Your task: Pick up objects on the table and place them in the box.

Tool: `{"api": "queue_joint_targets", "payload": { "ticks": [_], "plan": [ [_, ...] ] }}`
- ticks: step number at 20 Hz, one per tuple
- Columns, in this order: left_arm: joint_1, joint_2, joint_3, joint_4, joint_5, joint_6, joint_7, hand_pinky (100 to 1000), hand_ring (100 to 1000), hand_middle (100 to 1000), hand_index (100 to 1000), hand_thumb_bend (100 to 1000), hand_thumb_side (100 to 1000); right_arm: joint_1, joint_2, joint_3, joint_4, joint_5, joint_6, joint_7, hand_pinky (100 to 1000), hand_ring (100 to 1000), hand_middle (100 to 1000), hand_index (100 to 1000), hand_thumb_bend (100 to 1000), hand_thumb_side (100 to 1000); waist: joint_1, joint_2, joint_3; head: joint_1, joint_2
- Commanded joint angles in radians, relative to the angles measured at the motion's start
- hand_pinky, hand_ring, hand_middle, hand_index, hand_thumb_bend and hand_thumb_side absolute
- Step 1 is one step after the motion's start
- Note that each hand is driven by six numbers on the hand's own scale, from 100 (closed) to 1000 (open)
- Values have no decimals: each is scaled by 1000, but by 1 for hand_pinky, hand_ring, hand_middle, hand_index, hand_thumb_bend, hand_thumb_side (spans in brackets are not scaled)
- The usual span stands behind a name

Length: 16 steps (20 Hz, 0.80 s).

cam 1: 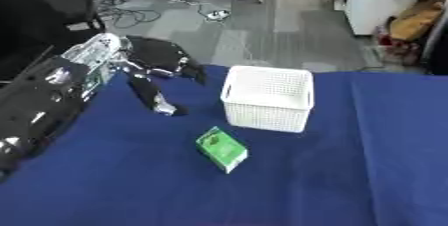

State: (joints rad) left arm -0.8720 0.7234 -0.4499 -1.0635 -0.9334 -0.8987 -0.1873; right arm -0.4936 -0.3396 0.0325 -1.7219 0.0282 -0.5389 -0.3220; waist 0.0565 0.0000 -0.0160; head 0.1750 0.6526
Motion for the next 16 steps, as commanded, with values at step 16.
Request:
{"api": "queue_joint_targets", "payload": {
  "ticks": [16],
  "plan": [
    [2, -63, -25, 50, -10, -8, 75, 626, 714, 806, 911, 233, 1000, -39, 142, -33, -278, 151, 208, -224, 256, 292, 319, 523, 111, 1000, -2, -3, -15, 25, 25]
  ]
}}
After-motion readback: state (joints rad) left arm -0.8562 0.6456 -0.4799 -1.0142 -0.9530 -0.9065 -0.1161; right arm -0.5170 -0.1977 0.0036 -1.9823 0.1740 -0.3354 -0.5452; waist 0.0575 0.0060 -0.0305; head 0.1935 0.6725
